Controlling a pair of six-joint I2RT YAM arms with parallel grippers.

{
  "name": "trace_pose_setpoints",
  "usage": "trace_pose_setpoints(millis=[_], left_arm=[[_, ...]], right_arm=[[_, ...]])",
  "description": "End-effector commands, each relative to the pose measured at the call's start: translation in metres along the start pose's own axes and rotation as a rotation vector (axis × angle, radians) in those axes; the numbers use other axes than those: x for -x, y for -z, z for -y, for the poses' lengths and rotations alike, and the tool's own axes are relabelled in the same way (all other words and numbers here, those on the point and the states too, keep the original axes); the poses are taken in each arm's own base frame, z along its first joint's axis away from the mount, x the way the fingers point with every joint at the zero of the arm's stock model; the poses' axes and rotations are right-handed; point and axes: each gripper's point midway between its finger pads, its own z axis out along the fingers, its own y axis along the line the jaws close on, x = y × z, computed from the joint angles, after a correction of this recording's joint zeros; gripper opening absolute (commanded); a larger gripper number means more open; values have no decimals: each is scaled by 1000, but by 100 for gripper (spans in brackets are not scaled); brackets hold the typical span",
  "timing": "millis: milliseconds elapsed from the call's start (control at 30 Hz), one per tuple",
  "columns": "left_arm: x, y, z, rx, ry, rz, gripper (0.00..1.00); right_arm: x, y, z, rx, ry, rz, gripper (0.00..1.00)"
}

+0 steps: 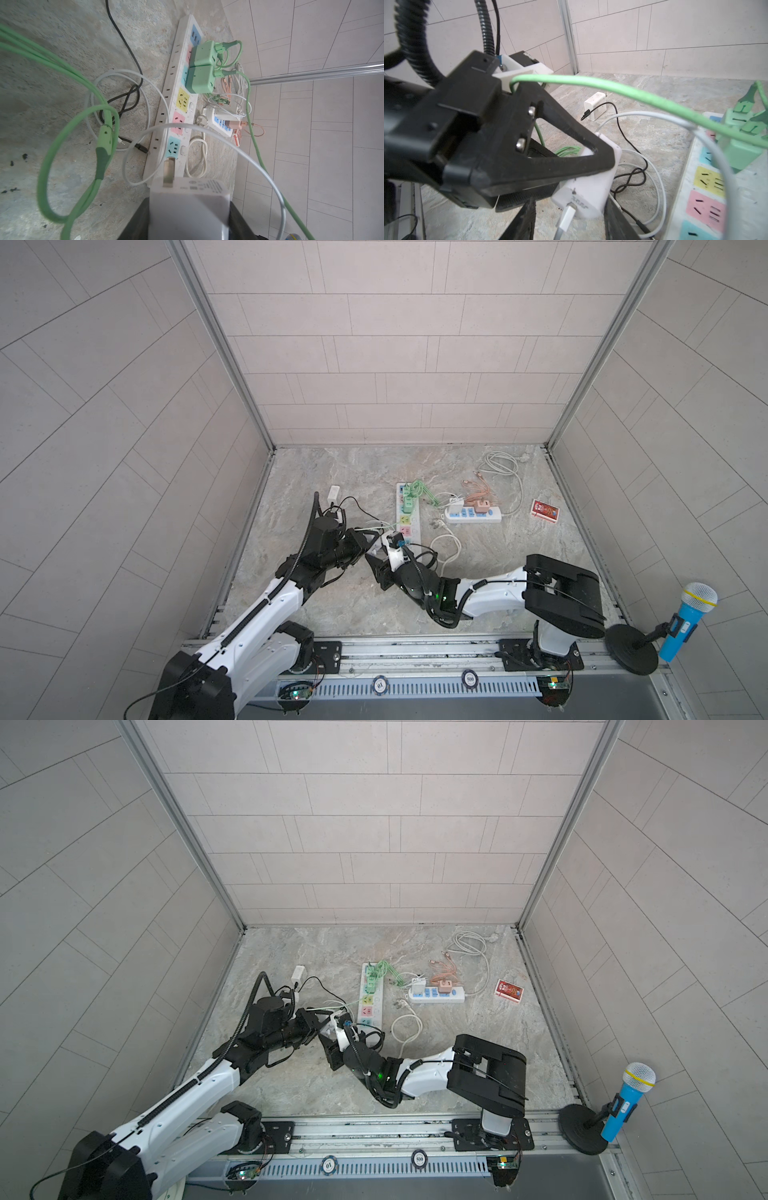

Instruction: Insert the plug

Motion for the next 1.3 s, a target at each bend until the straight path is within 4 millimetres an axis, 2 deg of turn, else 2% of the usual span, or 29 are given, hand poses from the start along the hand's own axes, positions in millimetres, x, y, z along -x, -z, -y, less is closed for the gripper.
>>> trace_pose_setpoints(millis=[0, 367, 467, 533, 600, 700, 800, 1000, 1133, 1267], left_arm=[[-2, 4, 15, -69, -4, -4, 8], [-5, 7, 17, -100, 8, -4, 9], [-5, 7, 17, -108, 13, -5, 9], [-6, 7, 18, -114, 12, -6, 9], [-4, 8, 21, -128, 1, 1, 18], [3, 12, 23, -122, -38, 48, 47], [13, 20, 21, -88, -99, 113, 59], [21, 31, 24, -36, -203, 158, 75], [25, 33, 20, 6, -279, 170, 78], [27, 28, 13, 42, -312, 172, 78]], right_arm=[[19, -5, 1, -38, -35, 75, 51], [30, -16, 4, -54, -38, 123, 43], [34, -18, 8, -70, -41, 133, 35], [34, -21, 10, -83, -39, 120, 22], [34, -22, 11, -68, -41, 109, 15], [31, -20, 14, -63, -43, 60, 9], [29, -15, 21, -63, -38, -7, 5], [32, 0, 33, -30, -14, -100, 3], [30, 10, 33, 17, 11, -248, 2], [25, 29, 40, 43, 31, -442, 1]])
